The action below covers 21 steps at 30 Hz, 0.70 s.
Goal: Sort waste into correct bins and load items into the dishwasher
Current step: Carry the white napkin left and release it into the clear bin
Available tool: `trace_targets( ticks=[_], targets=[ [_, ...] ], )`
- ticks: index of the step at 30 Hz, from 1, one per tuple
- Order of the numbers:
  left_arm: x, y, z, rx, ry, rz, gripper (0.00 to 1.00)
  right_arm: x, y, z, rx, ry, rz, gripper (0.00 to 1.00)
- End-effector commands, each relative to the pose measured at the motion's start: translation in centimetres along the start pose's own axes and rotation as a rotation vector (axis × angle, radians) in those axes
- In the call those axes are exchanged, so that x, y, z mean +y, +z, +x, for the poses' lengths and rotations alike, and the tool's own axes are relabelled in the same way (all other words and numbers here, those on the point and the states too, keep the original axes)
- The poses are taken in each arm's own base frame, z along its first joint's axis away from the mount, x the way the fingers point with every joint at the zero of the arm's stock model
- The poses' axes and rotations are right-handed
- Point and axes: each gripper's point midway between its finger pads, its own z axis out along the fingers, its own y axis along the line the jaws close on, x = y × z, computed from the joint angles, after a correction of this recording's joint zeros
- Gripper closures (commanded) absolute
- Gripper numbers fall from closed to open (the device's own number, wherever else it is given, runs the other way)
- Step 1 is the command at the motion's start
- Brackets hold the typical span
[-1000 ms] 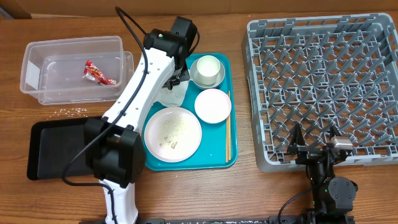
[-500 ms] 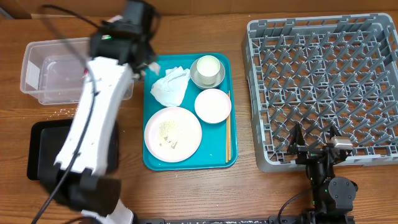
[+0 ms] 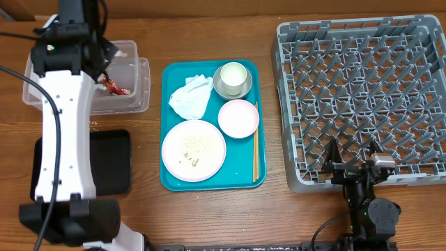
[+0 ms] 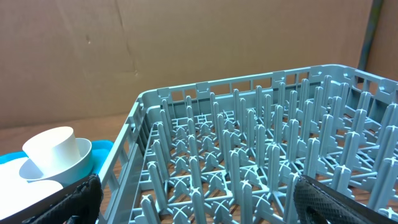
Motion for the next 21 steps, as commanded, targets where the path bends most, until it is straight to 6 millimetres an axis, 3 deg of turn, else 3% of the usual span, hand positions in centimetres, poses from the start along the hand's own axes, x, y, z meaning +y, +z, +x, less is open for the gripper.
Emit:
trace_targets(
  ticks=[1, 7, 11, 16, 21],
  targets=[
    [0.9, 4.0, -0.9, 0.002, -0.105, -0.068, 0.95, 0.0, 0.0, 0.1, -0.005, -0.003, -0.002, 0.00],
    [1.0, 8.7, -1.6, 0.002, -0.132, -0.101, 0.95, 0.0, 0.0, 0.1, -0.005, -0.003, -0.002, 0.00],
    [1.1, 10.4, -1.2, 0.013, -0.128, -0.119, 0.87, 0.0, 0.0, 0.1, -0.005, -0.003, -0.002, 0.00],
    [1.1, 10.9, -1.1, 0.014, -0.089, -0.124, 0.66, 0.0, 0.0, 0.1, -0.005, -0.003, -0.002, 0.00],
    [1.1, 10.3, -1.1, 0.024, -0.027, -0.115, 0.61, 0.0, 0.0, 0.1, -0.005, -0.003, -0.002, 0.00]
  ],
)
